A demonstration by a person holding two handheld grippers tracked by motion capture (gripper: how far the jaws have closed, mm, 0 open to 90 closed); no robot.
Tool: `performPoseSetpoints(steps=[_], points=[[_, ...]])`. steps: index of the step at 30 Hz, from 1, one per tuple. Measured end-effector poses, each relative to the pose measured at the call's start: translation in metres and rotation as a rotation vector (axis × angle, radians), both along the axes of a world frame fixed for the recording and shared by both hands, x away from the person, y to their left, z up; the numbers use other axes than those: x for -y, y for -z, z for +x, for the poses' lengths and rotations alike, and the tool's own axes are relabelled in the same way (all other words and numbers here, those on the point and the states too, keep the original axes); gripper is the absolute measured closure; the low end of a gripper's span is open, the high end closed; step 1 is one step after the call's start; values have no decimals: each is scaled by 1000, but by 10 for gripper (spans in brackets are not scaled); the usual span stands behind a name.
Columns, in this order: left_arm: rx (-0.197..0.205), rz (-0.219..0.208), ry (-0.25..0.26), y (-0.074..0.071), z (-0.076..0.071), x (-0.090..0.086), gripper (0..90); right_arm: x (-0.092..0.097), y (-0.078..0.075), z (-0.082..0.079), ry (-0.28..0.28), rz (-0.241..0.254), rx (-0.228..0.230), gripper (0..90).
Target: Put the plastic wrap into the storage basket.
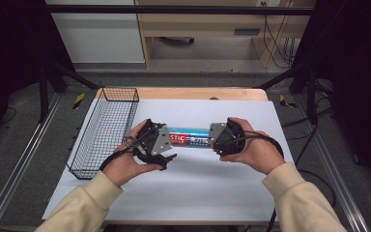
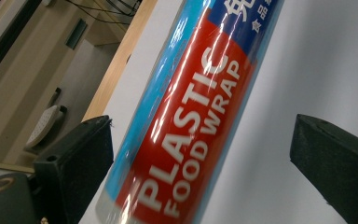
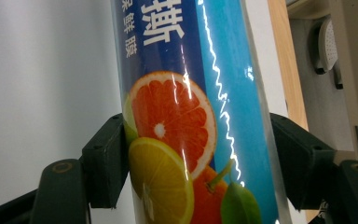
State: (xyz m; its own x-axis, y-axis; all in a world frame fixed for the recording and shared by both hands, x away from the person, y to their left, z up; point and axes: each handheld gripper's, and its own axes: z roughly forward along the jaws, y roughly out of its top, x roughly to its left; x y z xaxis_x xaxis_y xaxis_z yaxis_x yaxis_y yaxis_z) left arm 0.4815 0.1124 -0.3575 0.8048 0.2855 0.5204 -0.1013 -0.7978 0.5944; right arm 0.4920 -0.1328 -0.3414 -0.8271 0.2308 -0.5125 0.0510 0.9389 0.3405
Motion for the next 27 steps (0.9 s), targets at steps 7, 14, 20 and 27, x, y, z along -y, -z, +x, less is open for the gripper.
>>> performPoseSetpoints(steps=[7, 14, 20, 27], points=[[22, 60, 4, 1, 10, 14, 95, -6, -13, -7, -34, -21, 10, 286], [19, 126, 7, 1, 12, 22, 149, -14, -22, -13, -67, -26, 5, 286], [7, 167, 14, 4, 12, 25, 218, -21, -24, -15, -89, -45, 4, 287], [-14, 171, 13, 8, 9, 25, 270, -22, -21, -14, -87, -48, -15, 287]])
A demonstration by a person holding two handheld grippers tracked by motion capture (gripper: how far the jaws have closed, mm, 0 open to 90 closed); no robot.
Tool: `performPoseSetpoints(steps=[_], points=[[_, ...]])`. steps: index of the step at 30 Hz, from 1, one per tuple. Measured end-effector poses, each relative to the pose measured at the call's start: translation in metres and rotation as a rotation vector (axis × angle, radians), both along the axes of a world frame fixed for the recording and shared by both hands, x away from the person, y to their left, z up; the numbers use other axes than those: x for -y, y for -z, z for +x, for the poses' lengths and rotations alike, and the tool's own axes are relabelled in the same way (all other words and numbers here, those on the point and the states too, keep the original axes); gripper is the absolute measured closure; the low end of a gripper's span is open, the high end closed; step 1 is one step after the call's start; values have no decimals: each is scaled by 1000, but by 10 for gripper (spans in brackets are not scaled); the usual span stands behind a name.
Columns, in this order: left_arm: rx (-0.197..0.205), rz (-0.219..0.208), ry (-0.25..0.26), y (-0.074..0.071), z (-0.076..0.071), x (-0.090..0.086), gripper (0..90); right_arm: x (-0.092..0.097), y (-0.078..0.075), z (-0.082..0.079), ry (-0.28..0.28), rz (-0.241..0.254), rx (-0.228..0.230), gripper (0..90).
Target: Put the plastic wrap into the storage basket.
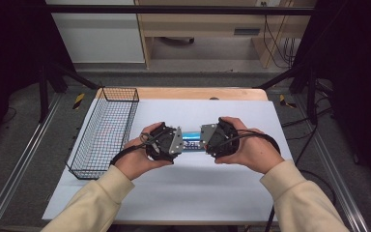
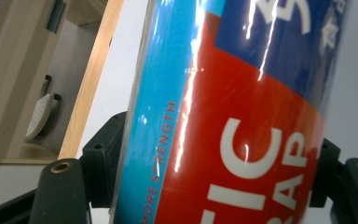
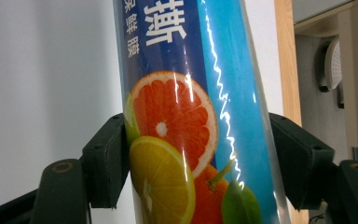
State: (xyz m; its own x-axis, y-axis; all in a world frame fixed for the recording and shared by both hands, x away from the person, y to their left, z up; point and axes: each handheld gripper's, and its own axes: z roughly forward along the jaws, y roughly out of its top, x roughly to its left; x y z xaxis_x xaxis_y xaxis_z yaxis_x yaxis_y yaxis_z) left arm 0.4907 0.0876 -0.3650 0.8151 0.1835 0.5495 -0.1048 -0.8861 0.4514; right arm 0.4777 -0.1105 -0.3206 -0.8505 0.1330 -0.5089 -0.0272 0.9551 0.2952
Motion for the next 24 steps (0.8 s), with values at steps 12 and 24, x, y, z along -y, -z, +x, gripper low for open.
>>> performPoseSetpoints(steps=[12, 24], points=[[7, 10, -14, 9, -8, -4, 283, 7, 17, 1, 20, -60, 46, 81], [-4, 17, -43, 12, -5, -19, 287, 67, 14, 2, 134, 1, 76, 66]])
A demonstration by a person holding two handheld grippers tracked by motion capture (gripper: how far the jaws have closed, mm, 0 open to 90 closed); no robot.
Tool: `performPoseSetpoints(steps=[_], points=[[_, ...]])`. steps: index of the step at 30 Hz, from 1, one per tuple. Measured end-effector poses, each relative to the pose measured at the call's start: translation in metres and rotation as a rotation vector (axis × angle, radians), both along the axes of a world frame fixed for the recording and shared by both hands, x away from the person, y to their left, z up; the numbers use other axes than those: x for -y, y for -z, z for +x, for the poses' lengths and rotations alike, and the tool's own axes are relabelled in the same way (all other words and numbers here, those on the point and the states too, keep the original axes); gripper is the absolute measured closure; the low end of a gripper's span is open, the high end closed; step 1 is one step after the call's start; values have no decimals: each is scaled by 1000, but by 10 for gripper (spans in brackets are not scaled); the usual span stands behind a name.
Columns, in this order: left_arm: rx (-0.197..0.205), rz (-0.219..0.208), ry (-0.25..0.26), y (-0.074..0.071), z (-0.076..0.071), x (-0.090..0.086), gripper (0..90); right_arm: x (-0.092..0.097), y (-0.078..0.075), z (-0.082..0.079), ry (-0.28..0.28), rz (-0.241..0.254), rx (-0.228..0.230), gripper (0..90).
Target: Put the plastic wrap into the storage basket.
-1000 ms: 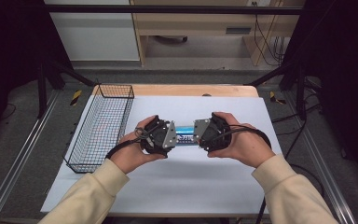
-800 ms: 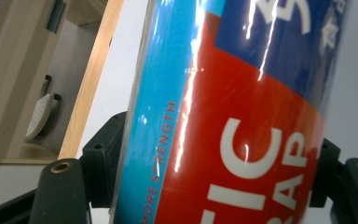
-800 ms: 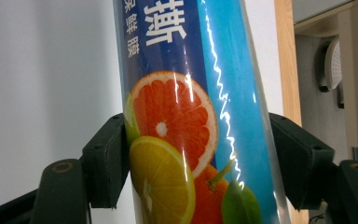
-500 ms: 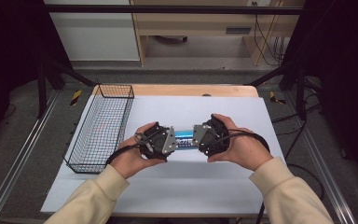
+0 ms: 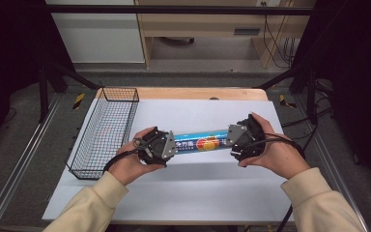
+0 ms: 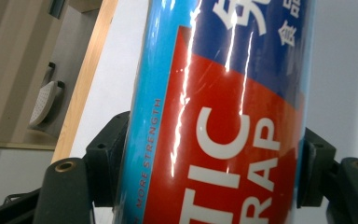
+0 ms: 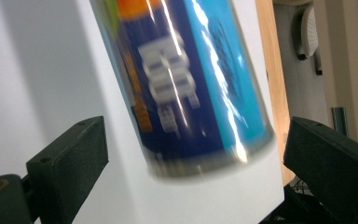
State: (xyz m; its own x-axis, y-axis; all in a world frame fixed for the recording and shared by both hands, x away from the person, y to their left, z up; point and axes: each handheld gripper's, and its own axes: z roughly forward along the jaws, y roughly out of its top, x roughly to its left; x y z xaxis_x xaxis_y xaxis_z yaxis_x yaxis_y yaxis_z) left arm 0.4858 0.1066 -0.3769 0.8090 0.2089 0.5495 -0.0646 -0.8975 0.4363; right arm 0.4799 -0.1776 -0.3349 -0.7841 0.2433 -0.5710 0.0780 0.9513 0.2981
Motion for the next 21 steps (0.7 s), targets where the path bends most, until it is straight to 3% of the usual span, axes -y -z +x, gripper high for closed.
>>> performPoseSetpoints(steps=[7, 11, 12, 13, 18, 21], points=[[-5, -2, -6, 0, 0, -4, 289, 10, 2, -1, 37, 34, 1, 65], [-1, -18, -21, -3, -2, -10, 290, 15, 10, 0, 127, 78, 24, 81], [0, -25, -29, -4, -2, -12, 290, 18, 15, 0, 189, 118, 37, 99], [0, -34, -33, -4, -2, -14, 290, 18, 15, 0, 189, 118, 37, 99], [3, -57, -55, -8, -6, -22, 292, 22, 35, 3, 315, 154, 88, 117], [2, -72, -65, -11, -7, -28, 292, 25, 41, 5, 380, 260, 77, 117]])
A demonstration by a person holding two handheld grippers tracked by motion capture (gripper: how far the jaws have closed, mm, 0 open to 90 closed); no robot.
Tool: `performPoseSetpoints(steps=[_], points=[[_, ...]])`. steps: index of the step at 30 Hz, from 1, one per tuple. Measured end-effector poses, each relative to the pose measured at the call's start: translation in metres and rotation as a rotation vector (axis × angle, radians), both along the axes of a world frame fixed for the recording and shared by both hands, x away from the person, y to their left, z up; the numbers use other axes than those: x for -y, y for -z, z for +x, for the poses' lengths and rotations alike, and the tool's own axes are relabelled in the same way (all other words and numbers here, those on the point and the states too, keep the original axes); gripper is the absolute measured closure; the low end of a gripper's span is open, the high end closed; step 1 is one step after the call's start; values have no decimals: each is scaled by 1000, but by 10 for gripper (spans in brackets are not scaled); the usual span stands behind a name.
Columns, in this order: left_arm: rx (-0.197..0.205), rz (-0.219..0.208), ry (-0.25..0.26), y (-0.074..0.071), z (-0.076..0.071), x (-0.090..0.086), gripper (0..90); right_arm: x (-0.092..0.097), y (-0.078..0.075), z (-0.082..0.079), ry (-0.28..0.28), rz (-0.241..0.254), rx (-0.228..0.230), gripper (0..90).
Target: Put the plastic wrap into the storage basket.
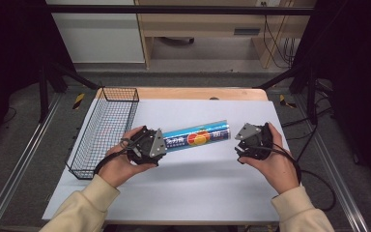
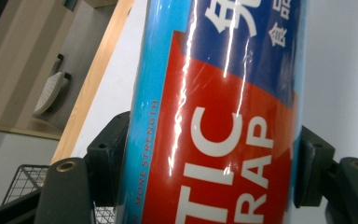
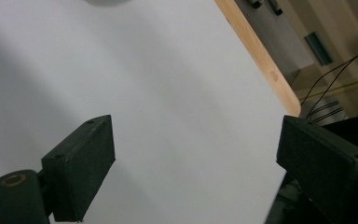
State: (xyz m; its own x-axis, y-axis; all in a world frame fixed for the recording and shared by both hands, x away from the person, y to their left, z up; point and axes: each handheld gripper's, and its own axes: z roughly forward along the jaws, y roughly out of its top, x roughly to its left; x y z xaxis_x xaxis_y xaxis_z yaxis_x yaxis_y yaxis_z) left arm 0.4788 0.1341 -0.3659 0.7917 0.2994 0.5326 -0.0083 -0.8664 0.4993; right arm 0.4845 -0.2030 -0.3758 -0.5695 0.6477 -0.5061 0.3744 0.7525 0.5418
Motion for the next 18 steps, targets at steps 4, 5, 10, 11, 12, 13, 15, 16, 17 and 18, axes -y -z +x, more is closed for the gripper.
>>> performPoseSetpoints(steps=[4, 5, 10, 11, 12, 13, 15, 16, 17, 18], points=[[-1, -38, -22, -5, 1, -6, 293, 8, 4, -1, 96, 162, 28, 118], [-3, -40, -26, -6, 1, -7, 293, 9, 5, -3, 111, 193, 26, 119], [-4, -65, -50, -9, 4, -13, 294, 13, 11, -12, 170, 294, 49, 115], [-5, -65, -53, -10, 4, -13, 295, 14, 13, -12, 180, 321, 51, 116], [-4, -67, -57, -10, 4, -14, 295, 15, 15, -12, 185, 335, 55, 114], [1, -67, -61, -11, 4, -14, 295, 16, 17, -12, 192, 342, 54, 108], [2, -69, -65, -14, 4, -15, 296, 18, 22, -12, 208, 357, 58, 107], [4, -68, -68, -14, 4, -16, 296, 20, 25, -12, 210, 363, 64, 107], [2, -73, -71, -15, 4, -16, 296, 21, 26, -12, 221, 369, 63, 104], [5, -74, -75, -16, 4, -18, 296, 22, 29, -12, 238, 372, 70, 99]])
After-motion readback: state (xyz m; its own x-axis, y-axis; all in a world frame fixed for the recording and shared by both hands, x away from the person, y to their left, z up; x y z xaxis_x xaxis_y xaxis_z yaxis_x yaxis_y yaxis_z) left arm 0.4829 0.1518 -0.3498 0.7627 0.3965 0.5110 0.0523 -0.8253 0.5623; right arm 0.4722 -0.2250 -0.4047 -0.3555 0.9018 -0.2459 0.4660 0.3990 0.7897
